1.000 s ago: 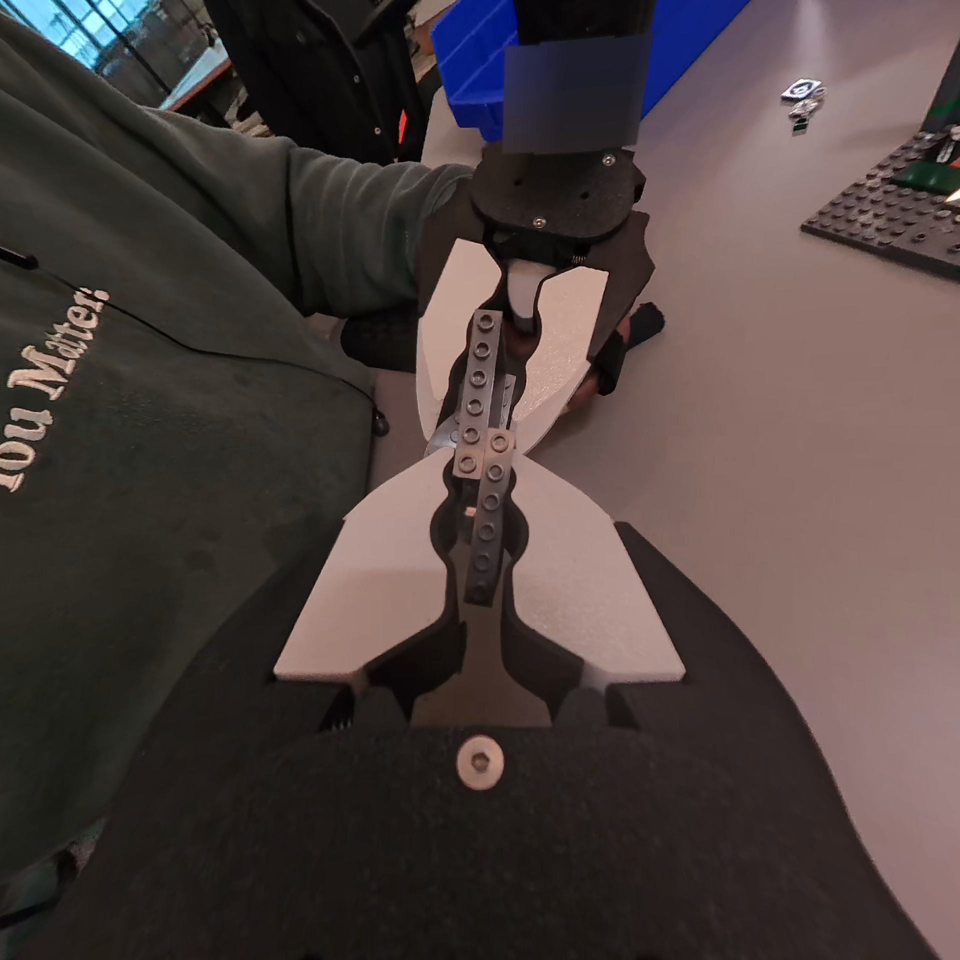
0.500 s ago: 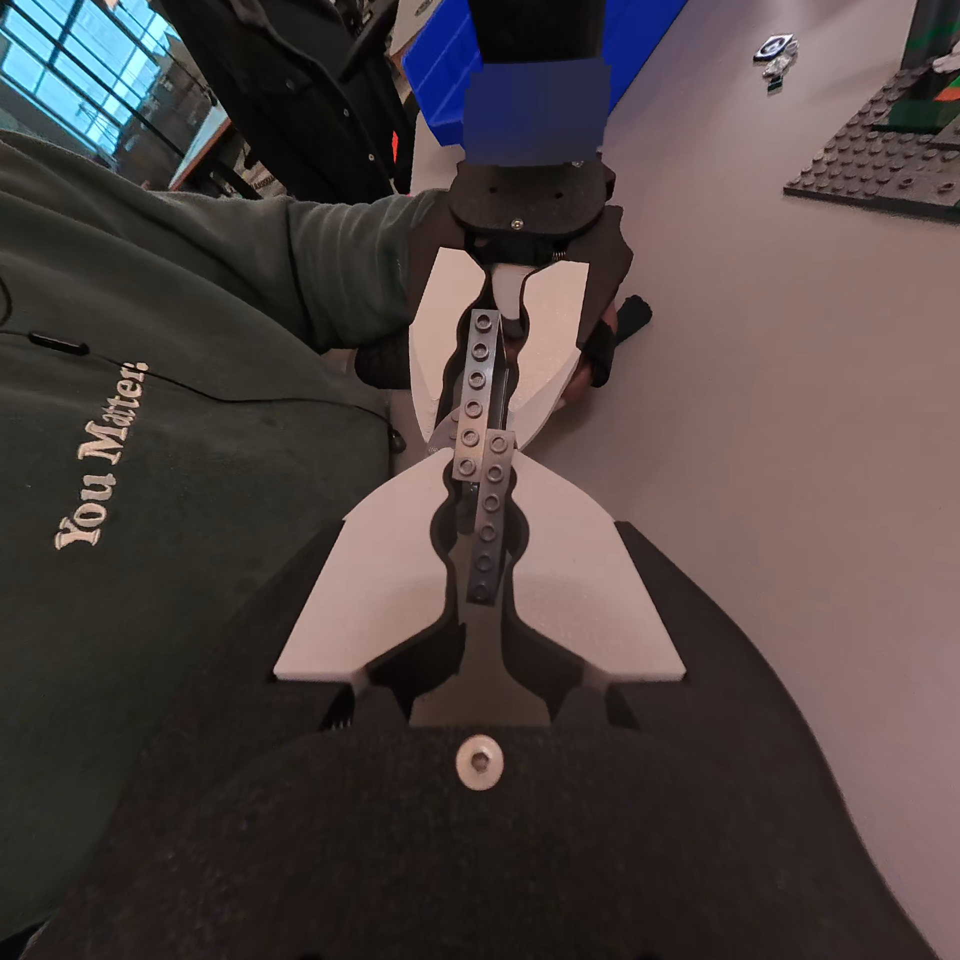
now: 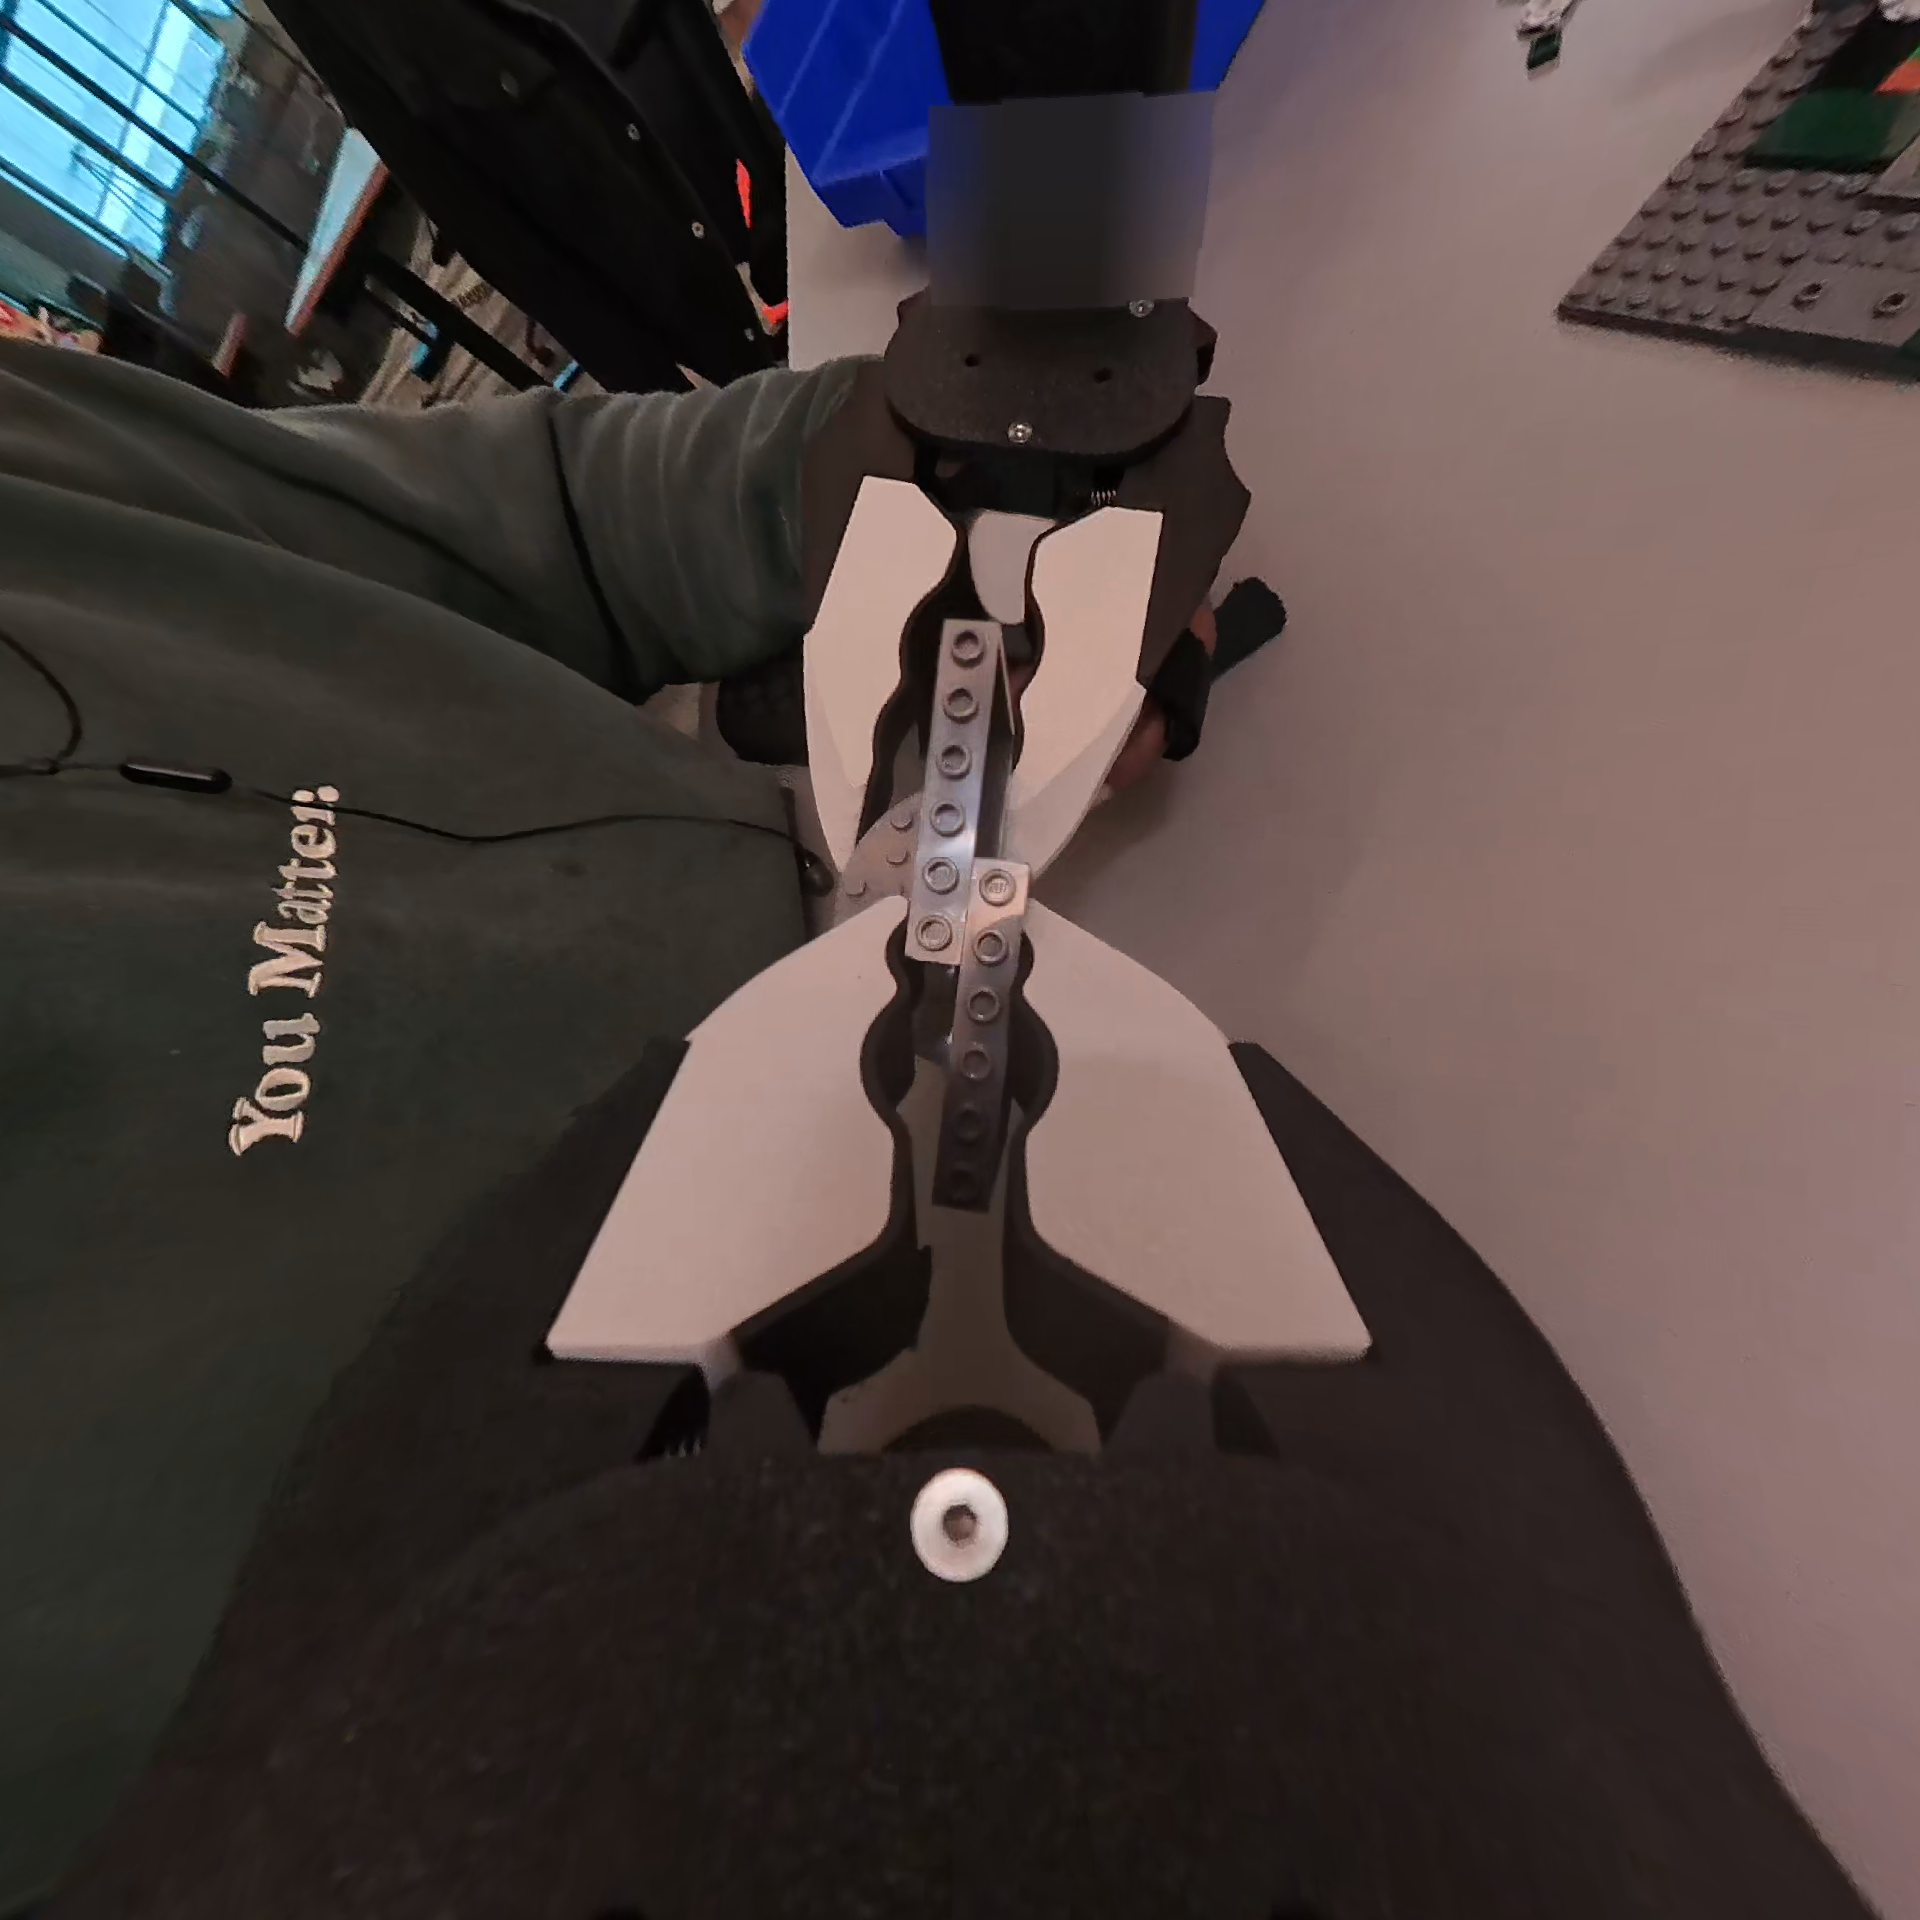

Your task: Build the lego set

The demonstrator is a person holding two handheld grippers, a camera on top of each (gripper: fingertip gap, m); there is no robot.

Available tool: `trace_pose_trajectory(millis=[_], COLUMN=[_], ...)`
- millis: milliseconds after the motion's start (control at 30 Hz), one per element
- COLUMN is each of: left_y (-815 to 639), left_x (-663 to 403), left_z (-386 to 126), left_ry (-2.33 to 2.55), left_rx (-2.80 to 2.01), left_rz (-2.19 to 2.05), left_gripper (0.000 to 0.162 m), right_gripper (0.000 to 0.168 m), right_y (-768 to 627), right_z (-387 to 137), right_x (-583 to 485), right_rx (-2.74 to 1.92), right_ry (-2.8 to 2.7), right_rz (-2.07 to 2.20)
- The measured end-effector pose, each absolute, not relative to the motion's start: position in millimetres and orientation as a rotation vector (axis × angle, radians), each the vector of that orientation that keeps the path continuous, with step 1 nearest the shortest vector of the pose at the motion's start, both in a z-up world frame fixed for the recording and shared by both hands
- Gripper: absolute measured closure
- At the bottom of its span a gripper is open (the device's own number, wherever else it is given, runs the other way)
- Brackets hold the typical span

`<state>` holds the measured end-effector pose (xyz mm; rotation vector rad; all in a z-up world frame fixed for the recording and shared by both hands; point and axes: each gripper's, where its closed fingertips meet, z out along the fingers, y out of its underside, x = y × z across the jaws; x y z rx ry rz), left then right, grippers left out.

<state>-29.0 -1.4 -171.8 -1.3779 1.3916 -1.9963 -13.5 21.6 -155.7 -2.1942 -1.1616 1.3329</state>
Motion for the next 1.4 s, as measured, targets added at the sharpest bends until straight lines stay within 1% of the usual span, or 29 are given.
trace_pose_trajectory(millis=[1033, 1400], left_y=[0, -2], left_x=[-24, -24], left_z=[-181, -184], left_ry=[1.412, 1.431], left_rx=[-1.429, -1.447], left_rz=[-1.879, -1.895], left_gripper=[0.133, 0.133], right_gripper=[0.156, 0.155], right_y=[22, 19], right_z=[-162, -166], right_x=[-15, -16], right_rx=[-2.179, -2.175], right_ry=[-1.209, -1.206], right_rz=[1.234, 1.326])
